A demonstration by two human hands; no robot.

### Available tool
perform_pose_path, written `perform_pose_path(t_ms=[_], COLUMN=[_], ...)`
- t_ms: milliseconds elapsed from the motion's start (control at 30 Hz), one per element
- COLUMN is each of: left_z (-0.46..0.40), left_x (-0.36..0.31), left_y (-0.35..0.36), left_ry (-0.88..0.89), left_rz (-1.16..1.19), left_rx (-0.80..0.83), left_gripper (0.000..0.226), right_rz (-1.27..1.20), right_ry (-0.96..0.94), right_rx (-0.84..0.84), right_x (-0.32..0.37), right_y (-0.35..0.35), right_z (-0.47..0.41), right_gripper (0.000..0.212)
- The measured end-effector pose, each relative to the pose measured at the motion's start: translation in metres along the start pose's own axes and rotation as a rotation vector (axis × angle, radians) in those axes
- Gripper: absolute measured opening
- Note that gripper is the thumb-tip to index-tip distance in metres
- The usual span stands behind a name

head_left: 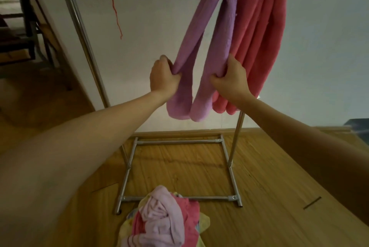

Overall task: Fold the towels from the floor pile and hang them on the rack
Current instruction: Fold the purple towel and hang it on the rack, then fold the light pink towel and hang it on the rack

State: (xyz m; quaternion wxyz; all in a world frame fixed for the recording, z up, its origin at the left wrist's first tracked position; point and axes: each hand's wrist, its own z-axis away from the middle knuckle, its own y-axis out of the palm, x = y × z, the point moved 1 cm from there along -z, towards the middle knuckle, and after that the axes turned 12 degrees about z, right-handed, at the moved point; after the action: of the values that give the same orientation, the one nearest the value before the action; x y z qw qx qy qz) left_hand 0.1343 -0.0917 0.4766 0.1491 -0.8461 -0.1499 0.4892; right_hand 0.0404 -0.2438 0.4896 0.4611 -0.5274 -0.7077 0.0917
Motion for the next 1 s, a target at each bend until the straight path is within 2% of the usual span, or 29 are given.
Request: perform_pose_path(t_ms=[133, 267, 400, 533, 600, 667, 767, 900, 1000], left_z=[0.001, 0.006, 0.02, 0.043, 0.055, 0.066, 0.087, 0.132, 0.174], left_x=[0.002, 0.002, 0.002, 0.005, 0.013, 0.029, 0.07, 0.143, 0.2], left_y=[-0.002, 0.01, 0.034, 0.053, 0.057, 0.059, 0.061, 0.065, 0.062], left_ry=[0.024, 0.027, 0.071, 0.106, 0.045, -0.021, -0.128, -0.272, -0.366], left_rz=[-0.025, -0.015, 0.025, 0.108, 0.145, 0.138, 0.069, -0.061, -0.16], left_rx=[-0.042, -0.017, 0.086, 0.305, 0.395, 0.419, 0.409, 0.481, 0.562], left_gripper=[0.023, 0.023, 0.026, 0.023, 0.025, 0.025, 0.02, 0.02, 0.021], right_rz=[-0.011, 0.095, 0.152, 0.196, 0.197, 0.181, 0.144, 0.193, 0.218], right_ry=[0.063, 0.069, 0.053, 0.05, 0.071, 0.055, 0.038, 0.129, 0.14], right_rx=[0.171, 0.204, 0.222, 0.257, 0.267, 0.26, 0.307, 0.51, 0.729], right_x=[-0.007, -0.021, -0.035, -0.052, -0.065, -0.079, -0.103, -0.128, -0.142], right_y=[0.009, 0.019, 0.026, 0.033, 0.037, 0.044, 0.063, 0.107, 0.15], right_z=[0.0, 0.003, 0.008, 0.018, 0.027, 0.04, 0.073, 0.139, 0.2], right_gripper=[0.011, 0.007, 0.017, 0.016, 0.009, 0.008, 0.034, 0.041, 0.043])
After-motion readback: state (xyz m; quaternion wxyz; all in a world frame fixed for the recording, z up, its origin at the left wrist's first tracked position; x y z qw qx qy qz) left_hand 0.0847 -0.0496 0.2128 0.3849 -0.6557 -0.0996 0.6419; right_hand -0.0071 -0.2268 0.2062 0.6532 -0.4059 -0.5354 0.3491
